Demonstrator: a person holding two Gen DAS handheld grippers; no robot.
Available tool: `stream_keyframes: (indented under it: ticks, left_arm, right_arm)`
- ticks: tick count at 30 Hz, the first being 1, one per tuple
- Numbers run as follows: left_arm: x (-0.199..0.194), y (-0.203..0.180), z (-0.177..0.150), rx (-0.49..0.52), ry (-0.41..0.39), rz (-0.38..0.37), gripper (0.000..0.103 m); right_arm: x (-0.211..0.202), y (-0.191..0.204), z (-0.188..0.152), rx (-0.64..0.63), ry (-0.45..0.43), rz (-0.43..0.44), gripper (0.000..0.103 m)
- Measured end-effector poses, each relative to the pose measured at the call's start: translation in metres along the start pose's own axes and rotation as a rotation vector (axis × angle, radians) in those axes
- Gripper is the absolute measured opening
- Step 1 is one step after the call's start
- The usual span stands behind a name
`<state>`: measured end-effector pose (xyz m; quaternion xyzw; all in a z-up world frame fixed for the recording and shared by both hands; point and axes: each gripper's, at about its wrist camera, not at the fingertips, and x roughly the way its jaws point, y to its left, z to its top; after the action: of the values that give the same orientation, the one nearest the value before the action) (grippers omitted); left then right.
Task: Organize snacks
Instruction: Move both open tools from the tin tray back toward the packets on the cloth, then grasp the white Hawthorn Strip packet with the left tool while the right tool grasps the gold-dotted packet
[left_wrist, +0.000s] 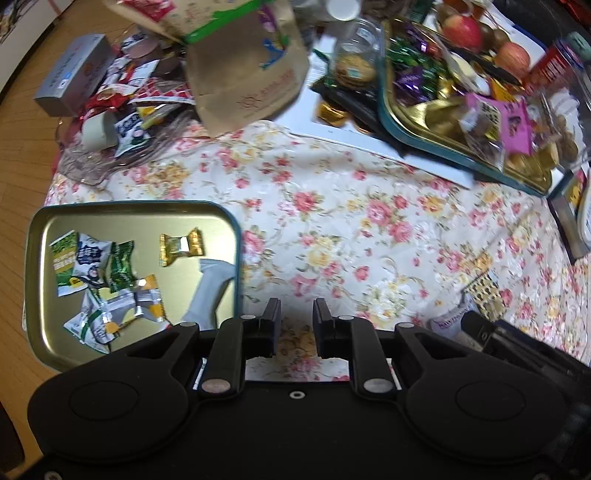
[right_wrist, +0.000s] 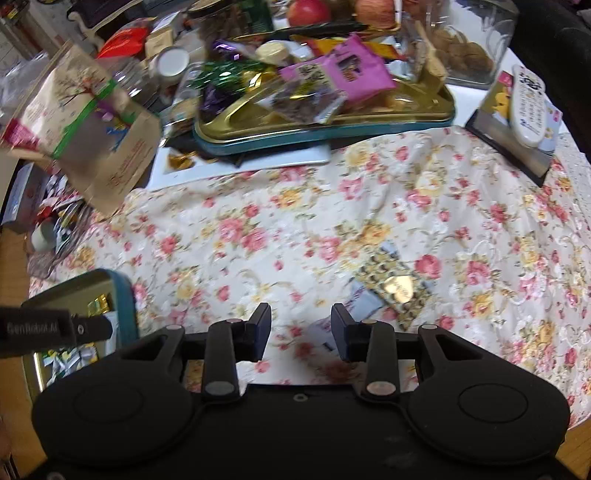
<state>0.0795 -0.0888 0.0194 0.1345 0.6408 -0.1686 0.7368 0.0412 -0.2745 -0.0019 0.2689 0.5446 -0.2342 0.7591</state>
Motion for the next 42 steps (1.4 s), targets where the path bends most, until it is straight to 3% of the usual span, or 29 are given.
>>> stream_keyframes:
  ticks: [10,18,22,28,36,39,42]
  left_arm:
    - [0.001,-0.049,-0.010,0.100,0.011,-0.041,0.026]
    - [0.001,-0.061,-0.016,0.138,0.007,-0.033,0.026]
    - [-0.001,-0.057,-0.016,0.131,0.003,-0.036,0.026]
    - [-0.002,-0.048,-0.013,0.112,0.001,-0.032,0.026]
    - [-0.007,-0.043,-0.009,0.094,-0.011,-0.052,0.026]
    - [-0.007,-0.043,-0.010,0.094,-0.010,-0.053,0.026]
    - [-0.006,-0.043,-0.010,0.102,-0.006,-0.056,0.026]
  right_arm:
    - [0.023,-0.066,0.020,0.121,-0.029,-0.074,0.038]
    - [0.052,-0.093,0.022,0.233,-0.029,-0.092,0.038]
    - [0.063,-0.092,0.024,0.221,-0.051,-0.150,0.038]
    - [0.080,-0.093,0.016,0.171,0.029,-0.203,0.038]
    - [0.067,-0.079,-0.010,0.117,0.177,-0.116,0.036]
    - [0.048,-0.078,-0.012,0.154,0.107,-0.123,0.037]
    - [0.036,-0.071,-0.012,0.162,0.059,-0.059,0.037]
